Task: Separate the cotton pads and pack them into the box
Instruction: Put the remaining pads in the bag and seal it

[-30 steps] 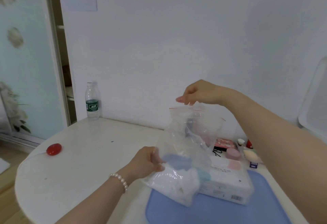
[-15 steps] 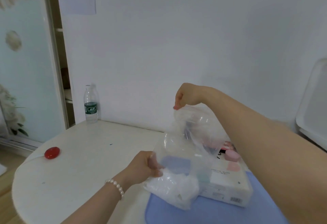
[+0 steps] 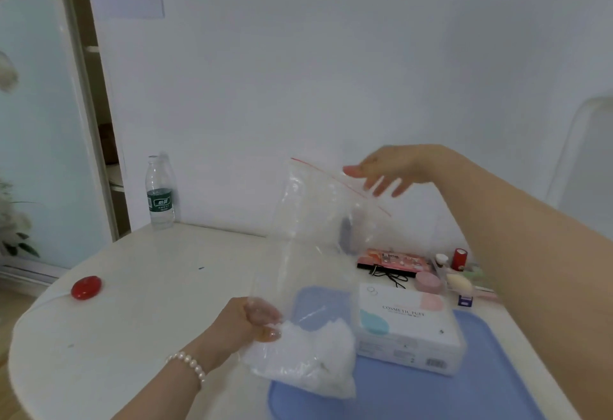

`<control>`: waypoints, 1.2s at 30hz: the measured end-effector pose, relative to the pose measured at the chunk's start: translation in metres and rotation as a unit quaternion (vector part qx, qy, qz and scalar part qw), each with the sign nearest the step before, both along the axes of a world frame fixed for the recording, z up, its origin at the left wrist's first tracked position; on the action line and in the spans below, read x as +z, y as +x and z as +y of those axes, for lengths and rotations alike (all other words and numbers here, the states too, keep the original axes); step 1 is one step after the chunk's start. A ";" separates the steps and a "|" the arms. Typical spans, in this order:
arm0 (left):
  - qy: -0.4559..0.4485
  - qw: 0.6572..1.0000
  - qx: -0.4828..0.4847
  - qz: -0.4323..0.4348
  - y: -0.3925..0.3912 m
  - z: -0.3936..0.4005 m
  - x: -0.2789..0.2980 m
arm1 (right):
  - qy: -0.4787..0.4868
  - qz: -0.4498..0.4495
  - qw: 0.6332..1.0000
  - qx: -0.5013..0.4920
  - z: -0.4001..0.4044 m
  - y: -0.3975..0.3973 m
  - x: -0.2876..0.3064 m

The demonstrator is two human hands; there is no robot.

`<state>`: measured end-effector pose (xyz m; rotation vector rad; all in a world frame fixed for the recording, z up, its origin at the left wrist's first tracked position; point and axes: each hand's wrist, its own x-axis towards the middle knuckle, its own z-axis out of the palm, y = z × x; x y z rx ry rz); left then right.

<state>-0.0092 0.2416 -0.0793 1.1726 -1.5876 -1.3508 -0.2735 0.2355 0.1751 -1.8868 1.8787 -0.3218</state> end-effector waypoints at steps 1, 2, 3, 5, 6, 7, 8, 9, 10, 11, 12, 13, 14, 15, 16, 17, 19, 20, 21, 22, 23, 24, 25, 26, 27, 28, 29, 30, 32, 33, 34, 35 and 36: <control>0.007 1.000 0.004 0.018 0.002 -0.001 -0.001 | 0.053 -0.006 0.999 0.006 0.003 -0.009 -0.005; 0.011 0.999 0.004 0.031 0.004 -0.003 -0.001 | 0.084 -0.019 0.996 0.013 0.004 -0.016 -0.012; 0.014 0.999 0.002 0.041 0.005 -0.005 0.000 | 0.095 -0.037 0.995 0.018 0.003 -0.023 -0.019; 0.012 0.999 -0.007 0.052 0.005 -0.008 0.004 | 0.066 -0.092 0.993 0.024 0.001 -0.031 -0.035; 0.010 0.998 -0.013 0.054 0.004 -0.009 0.006 | 0.042 -0.132 0.990 0.022 -0.001 -0.032 -0.041; 0.010 0.998 -0.015 0.052 0.004 -0.011 0.008 | 0.017 -0.172 0.985 0.019 -0.003 -0.033 -0.044; 0.010 0.998 -0.017 0.052 0.004 -0.012 0.009 | -0.006 -0.206 0.978 0.017 -0.004 -0.033 -0.045; 0.011 0.999 -0.017 0.047 0.005 -0.012 0.010 | -0.025 -0.229 0.973 0.019 -0.004 -0.034 -0.043; 0.009 0.999 -0.018 0.040 0.006 -0.012 0.010 | -0.045 -0.237 0.970 0.024 -0.005 -0.034 -0.038; 0.005 0.999 -0.020 0.029 0.007 -0.011 0.010 | -0.070 -0.232 0.970 0.029 -0.006 -0.035 -0.031; 0.003 0.999 -0.024 0.023 0.007 -0.011 0.011 | -0.099 -0.214 0.971 0.033 -0.006 -0.035 -0.022; 0.003 0.999 -0.027 0.025 0.007 -0.011 0.011 | -0.125 -0.192 0.973 0.033 -0.006 -0.035 -0.014; 0.005 0.999 -0.026 0.029 0.006 -0.012 0.012 | -0.146 -0.170 0.974 0.033 -0.005 -0.033 -0.008; 0.006 0.999 -0.025 0.029 0.005 -0.014 0.014 | -0.164 -0.151 0.974 0.032 -0.006 -0.031 -0.003; 0.004 0.999 -0.024 0.028 0.004 -0.015 0.016 | -0.183 -0.146 0.972 0.028 -0.006 -0.028 -0.001; 0.004 0.999 -0.020 0.030 0.002 -0.016 0.018 | -0.205 -0.156 0.966 0.022 -0.007 -0.025 -0.001; 0.005 0.999 0.005 0.052 -0.001 -0.015 0.020 | -0.238 -0.245 0.940 0.005 -0.007 -0.020 -0.004; 0.009 0.997 0.024 0.070 -0.001 -0.015 0.019 | -0.233 -0.308 0.922 -0.003 -0.007 -0.019 -0.008; 0.018 0.994 0.045 0.094 0.000 -0.015 0.017 | -0.208 -0.358 0.910 -0.011 -0.006 -0.019 -0.014; 0.028 0.991 0.063 0.118 0.001 -0.015 0.014 | -0.170 -0.384 0.907 -0.015 -0.006 -0.020 -0.024; 0.035 0.987 0.077 0.139 0.003 -0.017 0.012 | -0.124 -0.390 0.912 -0.015 -0.006 -0.022 -0.039; 0.039 0.983 0.086 0.157 0.004 -0.018 0.011 | -0.073 -0.389 0.918 -0.008 -0.007 -0.022 -0.058; 0.040 0.981 0.092 0.168 0.004 -0.019 0.011 | -0.019 -0.384 0.923 0.003 -0.006 -0.020 -0.078; 0.036 0.979 0.095 0.176 0.004 -0.020 0.014 | 0.030 -0.377 0.926 0.019 -0.005 -0.016 -0.099; 0.031 0.978 0.097 0.180 0.002 -0.020 0.016 | 0.066 -0.365 0.928 0.034 -0.004 -0.011 -0.118; 0.026 0.978 0.097 0.184 -0.001 -0.020 0.018 | 0.082 -0.355 0.930 0.041 -0.002 -0.004 -0.134; 0.023 0.977 0.098 0.187 -0.004 -0.020 0.020 | 0.082 -0.359 0.929 0.040 -0.001 0.003 -0.146; 0.021 0.976 0.098 0.192 -0.007 -0.020 0.022 | 0.063 -0.379 0.923 0.033 0.000 0.010 -0.156; 0.028 0.973 0.100 0.208 -0.011 -0.021 0.024 | -0.001 -0.444 0.896 -0.005 0.000 0.019 -0.167; 0.042 0.969 0.100 0.223 -0.011 -0.022 0.025 | -0.026 -0.480 0.876 -0.030 -0.002 0.021 -0.169; 0.060 0.964 0.096 0.241 -0.012 -0.023 0.025 | -0.037 -0.505 0.860 -0.054 -0.005 0.020 -0.170; 0.079 0.959 0.093 0.257 -0.011 -0.025 0.023 | -0.034 -0.514 0.854 -0.071 -0.006 0.020 -0.171; 0.092 0.956 0.086 0.265 -0.009 -0.026 0.021 | -0.023 -0.511 0.856 -0.076 -0.008 0.019 -0.172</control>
